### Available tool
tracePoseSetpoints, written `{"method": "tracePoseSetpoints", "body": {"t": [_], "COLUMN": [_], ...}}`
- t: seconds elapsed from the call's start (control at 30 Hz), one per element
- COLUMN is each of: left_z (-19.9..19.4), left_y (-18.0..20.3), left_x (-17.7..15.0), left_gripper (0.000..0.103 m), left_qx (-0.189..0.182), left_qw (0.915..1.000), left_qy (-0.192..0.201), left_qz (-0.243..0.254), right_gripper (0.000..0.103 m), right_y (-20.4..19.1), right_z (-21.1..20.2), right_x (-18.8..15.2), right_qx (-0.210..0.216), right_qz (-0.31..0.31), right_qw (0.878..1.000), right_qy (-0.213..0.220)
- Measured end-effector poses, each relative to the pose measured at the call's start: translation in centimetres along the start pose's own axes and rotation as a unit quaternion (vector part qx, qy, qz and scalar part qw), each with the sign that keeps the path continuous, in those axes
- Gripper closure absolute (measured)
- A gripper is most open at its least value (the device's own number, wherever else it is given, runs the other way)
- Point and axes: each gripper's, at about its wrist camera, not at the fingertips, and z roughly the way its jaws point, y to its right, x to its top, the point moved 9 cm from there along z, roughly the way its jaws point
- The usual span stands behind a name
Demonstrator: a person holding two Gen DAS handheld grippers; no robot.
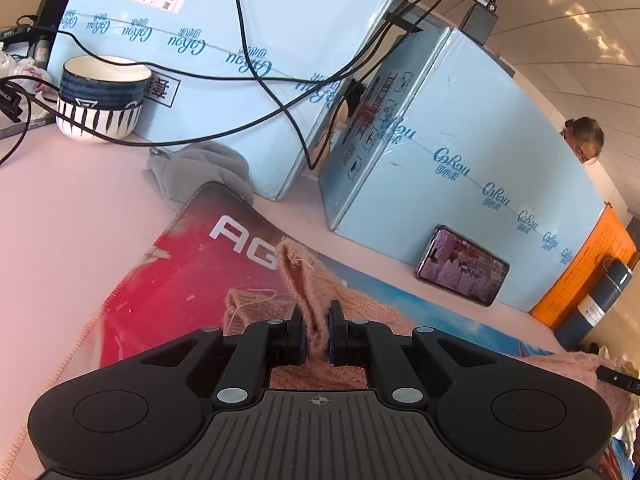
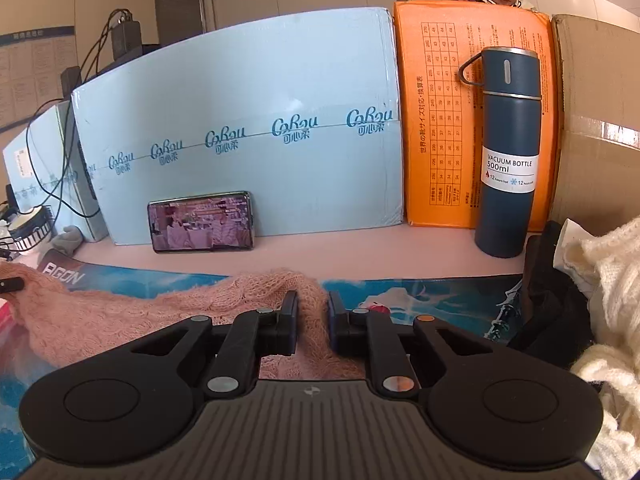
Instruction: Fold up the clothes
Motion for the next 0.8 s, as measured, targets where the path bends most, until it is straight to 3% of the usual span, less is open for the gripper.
{"method": "tracePoseSetpoints", "body": {"t": [0.1,0.3,0.37,0.4,0.57,0.63,0.7,0.77,0.8], "left_z": [0.7,0.0,0.3,0.7,0.4,-0.3,-1.4,-3.1,-4.0], "left_y": [-0.9,-1.5,-1.8,-1.9,-2.7,-3.5,-4.3,-5.5,-6.1], "left_x": [-0.5,0.7,0.5,0.1,0.1,0.5,1.0,1.4,1.6], "left_gripper": [0.094,0.094,0.094,0.094,0.087,0.084,0.076,0.039,0.037], "left_qx": [0.015,0.007,0.016,0.02,0.018,0.022,0.034,0.071,0.09], "left_qw": [0.9997,0.9991,0.9991,0.9993,0.998,0.9957,0.992,0.983,0.977], "left_qy": [-0.014,0.024,0.014,0.002,0.009,0.03,0.059,0.096,0.114], "left_qz": [-0.013,-0.035,-0.035,-0.031,-0.059,-0.085,-0.106,-0.14,-0.156], "right_gripper": [0.082,0.062,0.04,0.024,0.021,0.021,0.021,0.021,0.019], "right_y": [0.7,1.0,0.7,0.5,-0.4,-0.7,-1.0,-1.2,-1.1], "right_z": [1.8,0.7,0.0,-0.4,-2.3,-3.1,-3.4,-2.6,-2.1], "right_x": [-1.6,-1.3,-1.1,-0.9,-0.3,-0.1,0.0,-0.4,-0.7], "right_qx": [-0.024,-0.049,-0.051,-0.052,-0.058,-0.06,-0.052,-0.018,-0.005], "right_qz": [0.009,0.042,0.06,0.07,0.115,0.133,0.15,0.165,0.176], "right_qw": [0.999,0.998,0.997,0.996,0.988,0.984,0.98,0.981,0.981], "right_qy": [-0.031,-0.001,0.02,0.031,0.085,0.106,0.116,0.096,0.083]}}
